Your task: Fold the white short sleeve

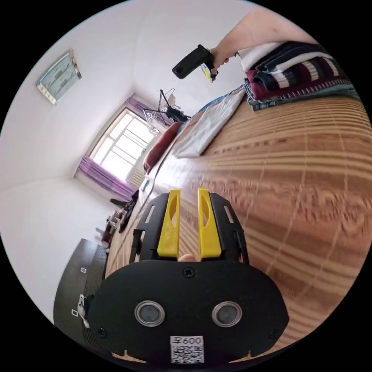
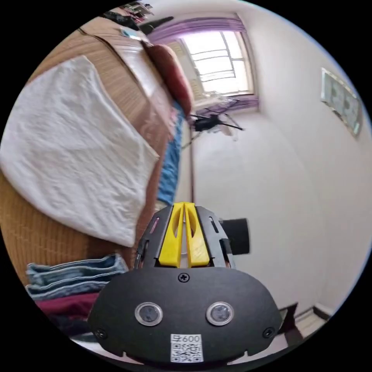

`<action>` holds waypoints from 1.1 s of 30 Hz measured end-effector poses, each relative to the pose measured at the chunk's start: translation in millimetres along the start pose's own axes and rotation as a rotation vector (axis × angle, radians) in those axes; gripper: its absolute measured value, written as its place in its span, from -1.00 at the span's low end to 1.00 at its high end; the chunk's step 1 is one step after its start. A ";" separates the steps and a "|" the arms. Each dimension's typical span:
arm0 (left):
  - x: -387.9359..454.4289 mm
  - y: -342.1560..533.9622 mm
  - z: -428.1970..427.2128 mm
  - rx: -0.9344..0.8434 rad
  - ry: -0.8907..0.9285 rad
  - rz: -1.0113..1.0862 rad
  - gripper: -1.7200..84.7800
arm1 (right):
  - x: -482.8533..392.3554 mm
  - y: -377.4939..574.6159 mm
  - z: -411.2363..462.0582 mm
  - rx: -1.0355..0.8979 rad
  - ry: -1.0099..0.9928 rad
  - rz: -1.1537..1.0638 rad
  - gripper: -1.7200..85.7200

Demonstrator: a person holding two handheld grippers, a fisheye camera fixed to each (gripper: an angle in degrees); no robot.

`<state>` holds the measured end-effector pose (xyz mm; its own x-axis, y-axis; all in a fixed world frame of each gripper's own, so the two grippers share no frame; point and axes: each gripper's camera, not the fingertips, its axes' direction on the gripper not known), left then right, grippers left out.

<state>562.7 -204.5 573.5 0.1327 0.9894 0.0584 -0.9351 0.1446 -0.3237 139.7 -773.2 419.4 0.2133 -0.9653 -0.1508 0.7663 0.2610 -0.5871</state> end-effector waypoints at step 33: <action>110.1 37.6 48.4 -0.090 -0.327 0.088 -0.94 | 166.9 -130.4 128.5 -0.386 -0.299 0.485 -0.98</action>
<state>526.2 -90.7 613.5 -0.0734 0.9442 0.3212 -0.9037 0.0733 -0.4219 153.3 -967.2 573.0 0.6784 -0.6814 -0.2747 0.2826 0.5871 -0.7586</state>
